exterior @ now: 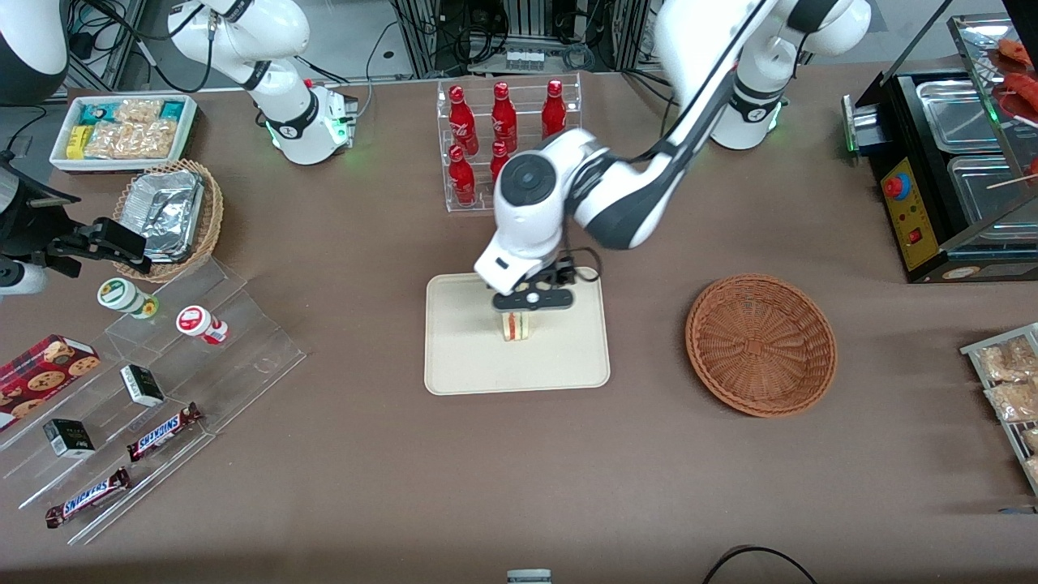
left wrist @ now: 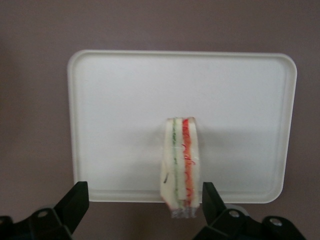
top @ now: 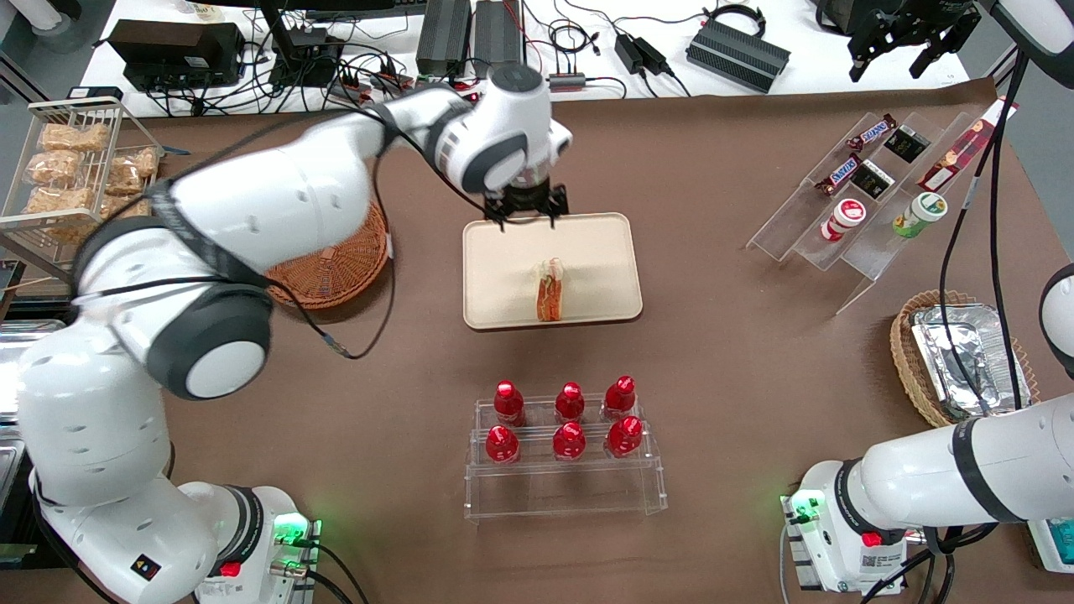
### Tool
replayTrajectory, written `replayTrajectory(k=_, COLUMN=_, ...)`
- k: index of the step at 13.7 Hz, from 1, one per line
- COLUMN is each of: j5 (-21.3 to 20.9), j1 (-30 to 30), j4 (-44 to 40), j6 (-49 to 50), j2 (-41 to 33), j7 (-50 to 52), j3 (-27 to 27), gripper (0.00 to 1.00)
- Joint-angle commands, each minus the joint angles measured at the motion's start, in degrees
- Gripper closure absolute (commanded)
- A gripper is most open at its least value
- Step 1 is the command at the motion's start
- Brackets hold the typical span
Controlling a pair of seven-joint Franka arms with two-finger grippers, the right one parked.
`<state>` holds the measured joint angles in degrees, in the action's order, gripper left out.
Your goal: Place sandwich from basket to tray
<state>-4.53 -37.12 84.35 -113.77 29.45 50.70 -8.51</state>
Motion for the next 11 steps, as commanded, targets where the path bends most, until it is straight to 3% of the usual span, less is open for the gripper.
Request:
replayTrajectory(k=1, j5=0.5, j1=3.9, j4=1.8, j6=5.3, j2=-6.8, j7=-0.6, j3=-0.2, gripper=0.0)
replayTrajectory(k=5, j5=1.9, j1=13.5, j4=4.0, j6=12.3, j2=-15.0, j7=-9.9, j3=-0.2, gripper=0.0)
replayTrajectory(k=11, j5=2.9, j1=30.2, j4=5.7, j6=21.4, j2=-23.2, j7=-32.8, j3=-0.2, gripper=0.0)
